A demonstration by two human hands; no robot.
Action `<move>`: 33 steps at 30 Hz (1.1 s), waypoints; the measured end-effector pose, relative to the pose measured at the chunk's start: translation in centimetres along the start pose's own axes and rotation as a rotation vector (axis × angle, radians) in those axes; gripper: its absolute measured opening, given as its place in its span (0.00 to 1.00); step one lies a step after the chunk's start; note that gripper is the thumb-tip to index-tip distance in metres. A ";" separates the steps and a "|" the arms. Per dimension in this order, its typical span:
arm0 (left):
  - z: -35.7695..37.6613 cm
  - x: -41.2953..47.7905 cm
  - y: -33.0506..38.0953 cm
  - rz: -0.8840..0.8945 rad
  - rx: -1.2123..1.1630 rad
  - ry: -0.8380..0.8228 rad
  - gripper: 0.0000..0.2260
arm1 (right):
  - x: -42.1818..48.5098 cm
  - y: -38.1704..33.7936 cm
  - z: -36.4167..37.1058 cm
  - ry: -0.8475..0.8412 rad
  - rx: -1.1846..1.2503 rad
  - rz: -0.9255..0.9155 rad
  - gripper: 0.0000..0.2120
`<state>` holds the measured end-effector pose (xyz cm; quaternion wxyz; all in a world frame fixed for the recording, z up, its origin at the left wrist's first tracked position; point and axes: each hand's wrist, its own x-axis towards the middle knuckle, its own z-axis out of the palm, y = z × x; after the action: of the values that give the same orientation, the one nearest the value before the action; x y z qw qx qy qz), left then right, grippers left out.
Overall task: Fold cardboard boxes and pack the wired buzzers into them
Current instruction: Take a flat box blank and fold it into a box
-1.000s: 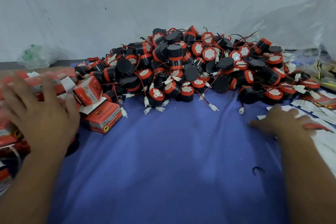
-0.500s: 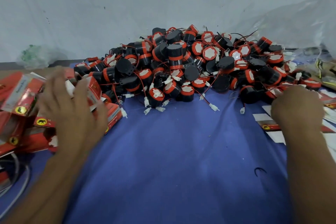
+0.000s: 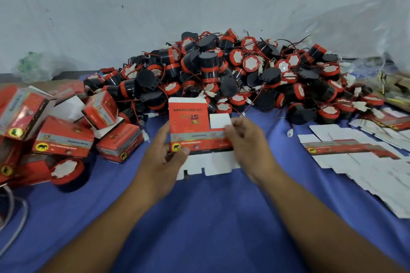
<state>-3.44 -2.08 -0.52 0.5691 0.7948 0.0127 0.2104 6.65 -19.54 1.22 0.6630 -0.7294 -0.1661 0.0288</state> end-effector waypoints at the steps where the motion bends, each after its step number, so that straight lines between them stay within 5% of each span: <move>1: -0.1 0.1 0.0 -0.010 -0.037 0.021 0.24 | -0.1 0.4 0.4 -0.035 0.001 0.030 0.05; 4: -0.6 0.3 -0.1 -0.026 -0.115 0.062 0.24 | -0.3 0.7 0.4 -0.100 -0.105 -0.036 0.12; 8: -0.8 0.1 0.2 0.156 0.243 0.189 0.17 | -0.3 0.5 0.5 -0.019 -0.380 -0.267 0.24; 11: -0.1 -0.5 1.0 0.380 0.458 0.248 0.13 | -0.9 -0.6 1.4 -0.119 0.112 -0.049 0.20; 14: 0.5 -0.6 0.6 0.532 0.594 0.109 0.08 | -0.6 -0.9 1.5 -0.125 0.503 0.161 0.22; 19: 0.6 -1.2 0.2 0.368 0.457 -0.253 0.08 | -1.2 -2.0 0.4 -0.479 0.879 0.281 0.24; 21: 0.6 -1.2 0.6 0.279 0.342 -0.218 0.04 | -1.3 -1.9 0.7 -0.514 0.797 0.276 0.24; 24: 0.5 -0.5 0.8 0.171 0.241 0.028 0.20 | -1.4 -1.5 1.3 -0.505 0.660 0.193 0.18; 27: 0.4 -0.2 0.8 0.086 0.175 0.229 0.18 | -2.0 -1.3 1.9 -0.456 0.469 0.058 0.21; 33: 0.3 0.1 0.2 0.035 0.161 0.205 0.40 | -3.1 -0.7 2.4 -0.386 -0.023 -0.198 0.26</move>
<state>-3.31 -2.37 -0.40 0.4955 0.8123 0.0738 0.2986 2.96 -18.07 1.09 0.6103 -0.6979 -0.3611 0.1007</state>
